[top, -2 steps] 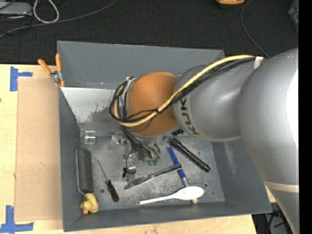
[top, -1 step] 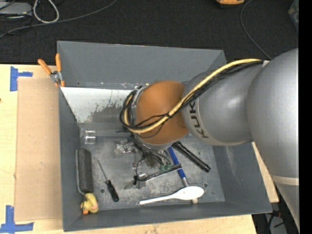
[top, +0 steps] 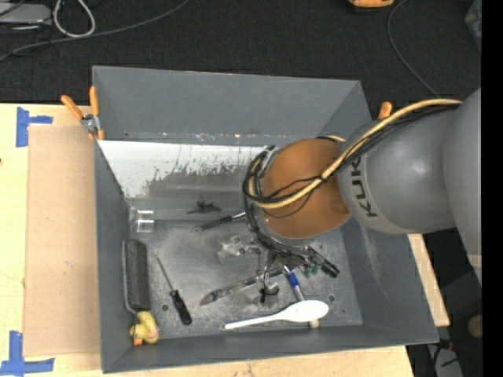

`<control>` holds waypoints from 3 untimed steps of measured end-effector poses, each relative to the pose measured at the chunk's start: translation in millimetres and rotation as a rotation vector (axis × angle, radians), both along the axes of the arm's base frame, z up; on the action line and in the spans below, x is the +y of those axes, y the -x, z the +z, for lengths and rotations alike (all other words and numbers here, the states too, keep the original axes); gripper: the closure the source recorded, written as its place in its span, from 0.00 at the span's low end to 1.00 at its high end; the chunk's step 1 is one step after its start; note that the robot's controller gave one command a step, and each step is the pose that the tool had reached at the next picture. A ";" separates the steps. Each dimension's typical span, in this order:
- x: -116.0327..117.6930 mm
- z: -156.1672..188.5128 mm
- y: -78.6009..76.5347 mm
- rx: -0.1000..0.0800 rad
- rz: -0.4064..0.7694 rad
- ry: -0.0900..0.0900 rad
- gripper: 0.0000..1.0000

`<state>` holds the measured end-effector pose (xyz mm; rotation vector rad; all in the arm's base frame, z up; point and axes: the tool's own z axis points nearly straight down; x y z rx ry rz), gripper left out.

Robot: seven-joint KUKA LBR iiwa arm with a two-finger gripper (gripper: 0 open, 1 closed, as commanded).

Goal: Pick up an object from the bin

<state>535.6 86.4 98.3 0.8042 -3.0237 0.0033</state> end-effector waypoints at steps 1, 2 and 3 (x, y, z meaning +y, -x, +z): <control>-5.2 -30.0 1.1 -0.008 0.042 -0.011 0.00; 17.8 -28.2 -8.7 -0.008 -0.014 -0.007 1.00; 17.5 -28.1 -8.7 -0.008 -0.015 -0.007 1.00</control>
Offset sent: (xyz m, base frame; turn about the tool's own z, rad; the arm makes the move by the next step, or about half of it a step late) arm 0.0081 0.0173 -0.0283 0.0110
